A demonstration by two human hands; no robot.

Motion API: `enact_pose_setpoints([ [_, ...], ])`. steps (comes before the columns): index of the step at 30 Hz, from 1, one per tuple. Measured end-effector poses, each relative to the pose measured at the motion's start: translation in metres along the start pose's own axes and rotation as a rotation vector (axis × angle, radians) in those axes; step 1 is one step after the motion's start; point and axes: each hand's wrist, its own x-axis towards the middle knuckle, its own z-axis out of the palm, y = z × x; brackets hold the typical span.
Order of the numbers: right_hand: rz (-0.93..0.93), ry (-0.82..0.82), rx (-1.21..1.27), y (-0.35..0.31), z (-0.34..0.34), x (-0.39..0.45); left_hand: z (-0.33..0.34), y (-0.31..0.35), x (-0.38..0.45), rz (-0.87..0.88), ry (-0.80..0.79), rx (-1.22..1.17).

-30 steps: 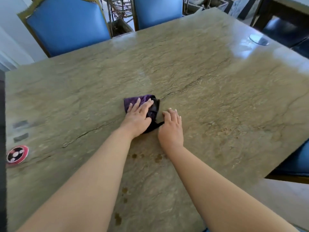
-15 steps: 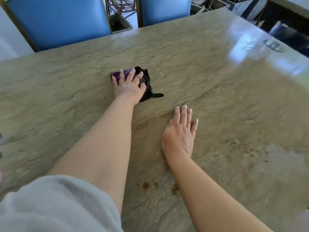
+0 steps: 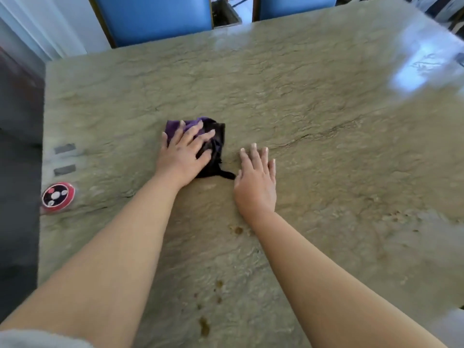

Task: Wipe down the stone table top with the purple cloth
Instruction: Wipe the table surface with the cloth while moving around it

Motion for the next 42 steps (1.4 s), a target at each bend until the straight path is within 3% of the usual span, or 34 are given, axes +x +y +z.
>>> enact_pose_setpoints([
  [3,-0.006,0.003,0.045,-0.027,0.012,0.005,-0.006,-0.013,0.024,-0.266,0.042,0.012],
  [5,0.028,-0.004,0.081,-0.037,0.016,0.014,-0.004,-0.005,0.021,-0.318,0.046,-0.014],
  [7,0.041,0.02,0.1,-0.044,0.021,0.017,0.002,0.0,-0.005,-0.267,0.085,-0.023],
  [11,0.049,0.126,0.123,-0.046,0.027,0.014,0.01,-0.027,-0.087,-0.002,0.109,0.014],
  [13,0.042,0.116,0.108,-0.046,0.027,0.013,0.005,-0.055,-0.103,0.007,0.067,0.025],
  [17,0.027,0.082,0.128,-0.046,0.024,0.014,-0.008,-0.097,-0.075,-0.241,0.074,0.031],
  [21,-0.015,0.037,0.158,-0.044,0.02,0.012,-0.011,-0.083,-0.063,-0.439,0.058,0.009],
  [26,-0.129,-0.056,0.219,-0.058,0.02,-0.012,0.013,-0.047,-0.165,-0.314,0.163,-0.009],
  [29,-0.228,-0.137,0.278,-0.071,0.027,-0.031,0.016,-0.061,-0.205,-0.204,0.093,-0.021],
  [34,-0.237,-0.207,0.316,-0.064,0.022,-0.024,0.001,-0.081,-0.148,-0.414,0.094,0.021],
  [38,-0.25,-0.301,0.37,-0.061,0.01,-0.018,-0.011,-0.07,-0.089,-0.589,-0.018,-0.036],
  [40,-0.238,-0.375,0.393,-0.054,-0.003,-0.013,-0.01,-0.055,-0.081,-0.561,-0.038,-0.045],
  [42,-0.212,-0.404,0.374,-0.042,-0.016,-0.008,-0.004,-0.034,-0.094,-0.423,-0.019,-0.035],
])
